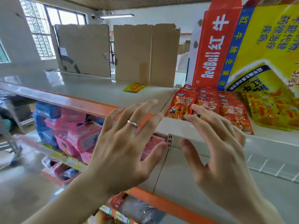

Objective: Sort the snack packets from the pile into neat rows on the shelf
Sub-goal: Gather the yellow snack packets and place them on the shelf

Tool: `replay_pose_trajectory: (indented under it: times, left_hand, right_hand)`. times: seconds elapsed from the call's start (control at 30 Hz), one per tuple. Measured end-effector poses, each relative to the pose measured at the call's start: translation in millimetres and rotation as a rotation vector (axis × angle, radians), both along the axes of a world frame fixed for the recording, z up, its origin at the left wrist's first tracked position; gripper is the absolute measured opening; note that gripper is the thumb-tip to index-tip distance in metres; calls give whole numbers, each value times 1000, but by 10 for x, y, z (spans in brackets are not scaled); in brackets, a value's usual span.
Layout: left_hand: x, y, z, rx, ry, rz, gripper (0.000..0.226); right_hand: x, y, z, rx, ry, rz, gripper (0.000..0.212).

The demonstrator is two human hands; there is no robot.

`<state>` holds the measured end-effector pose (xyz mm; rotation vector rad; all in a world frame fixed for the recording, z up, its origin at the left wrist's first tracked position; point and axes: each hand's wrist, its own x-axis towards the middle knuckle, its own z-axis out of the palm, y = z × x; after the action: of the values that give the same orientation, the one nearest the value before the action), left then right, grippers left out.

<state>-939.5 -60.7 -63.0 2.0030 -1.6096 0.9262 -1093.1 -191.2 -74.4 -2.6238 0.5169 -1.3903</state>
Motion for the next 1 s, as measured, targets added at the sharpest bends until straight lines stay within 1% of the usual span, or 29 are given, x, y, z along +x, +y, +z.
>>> replay_pose_trajectory:
  times: [0.2,0.4,0.53,0.77,0.9,1.0]
  left_hand:
    - [157,-52,23,-19,-1,-2,52]
    - [554,-9,-4,-70,1,-40,52]
    - [990,87,-52,-59,17,-61,52]
    - [2021,231,74,-64,26,-88,52]
    - [2469,244,48,-91,49,-139,50]
    - [2752,155,122,-92,32,-210,46]
  right_hand:
    - [113,-36,43,-29,31,-6,43]
    - [465,29,93,-67,41,-26,41]
    - [879,149,135,-109,23,-54,40]
    - [1811,301,336,-160,2,-136,40]
    - [2236,281,374,-115,58,-184,39]
    - [2504,216,422,-43,101,-257,35]
